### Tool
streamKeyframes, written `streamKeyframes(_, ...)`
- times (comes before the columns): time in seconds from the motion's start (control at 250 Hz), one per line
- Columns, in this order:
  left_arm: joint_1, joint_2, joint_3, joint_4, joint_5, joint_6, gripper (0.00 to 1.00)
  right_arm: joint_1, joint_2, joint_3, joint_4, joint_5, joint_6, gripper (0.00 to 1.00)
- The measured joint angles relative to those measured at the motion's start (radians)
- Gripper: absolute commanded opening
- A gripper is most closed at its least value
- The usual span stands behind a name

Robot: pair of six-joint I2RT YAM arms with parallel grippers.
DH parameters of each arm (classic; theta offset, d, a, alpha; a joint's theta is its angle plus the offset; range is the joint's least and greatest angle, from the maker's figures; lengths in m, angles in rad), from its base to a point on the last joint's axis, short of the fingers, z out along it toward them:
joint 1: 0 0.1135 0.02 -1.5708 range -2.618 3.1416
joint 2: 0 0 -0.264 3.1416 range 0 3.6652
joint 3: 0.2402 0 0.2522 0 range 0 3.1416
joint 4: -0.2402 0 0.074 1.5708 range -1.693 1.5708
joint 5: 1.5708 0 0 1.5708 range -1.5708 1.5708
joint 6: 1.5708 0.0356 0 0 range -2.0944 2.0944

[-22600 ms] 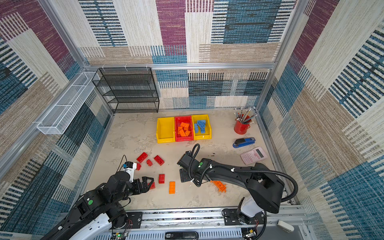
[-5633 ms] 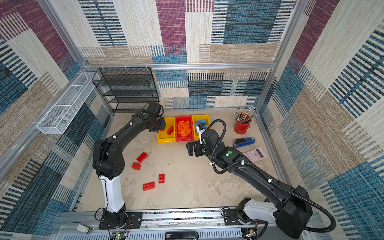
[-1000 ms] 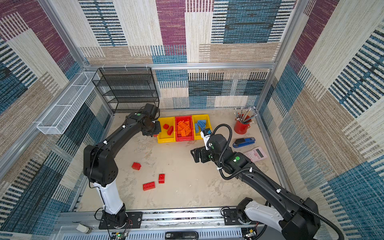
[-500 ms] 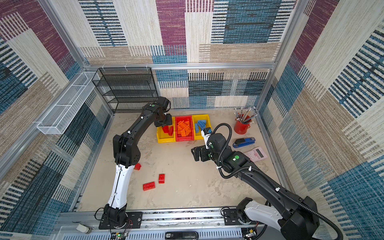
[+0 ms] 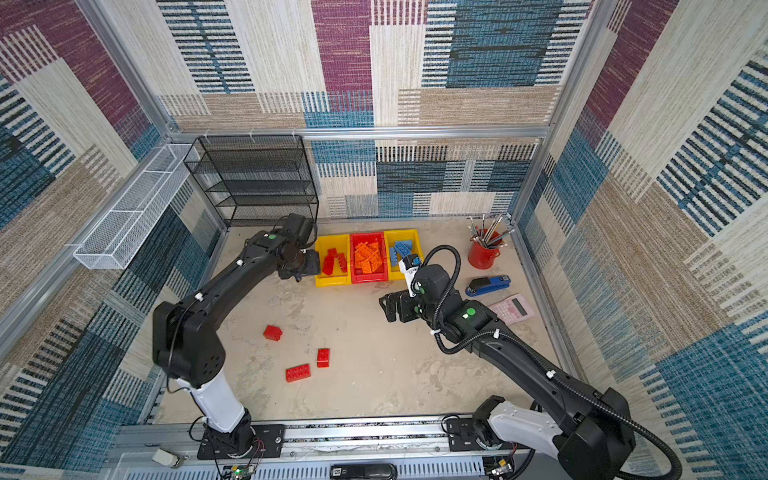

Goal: Sort the legos into containers by color
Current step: 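Move the left gripper back and grasp a small red brick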

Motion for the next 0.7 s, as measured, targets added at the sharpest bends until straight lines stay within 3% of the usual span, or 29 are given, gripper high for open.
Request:
streamKeyframes(0.16,0.0,-0.271,-0.332,0.023,-0.044,-0.063,0.7,0.001,-0.003,-0.004,0.01,-0.057,-0.01,0.99)
streamKeyframes(0.376,0.0,-0.502,-0.589,0.024,-0.066,-0.163,0.84,0.005,-0.039,0.001,0.008,-0.095,-0.018,0.99)
streamKeyframes(0.512,0.006,-0.521,-0.637,0.038,-0.081,-0.209,0.84,0.005,-0.077,-0.008,0.008,-0.105,-0.017,0.99)
streamKeyframes(0.7,0.042,-0.419,-0.657,0.093,-0.067,-0.203,0.84,0.005,-0.115,-0.032,0.005,-0.109,-0.005,0.99)
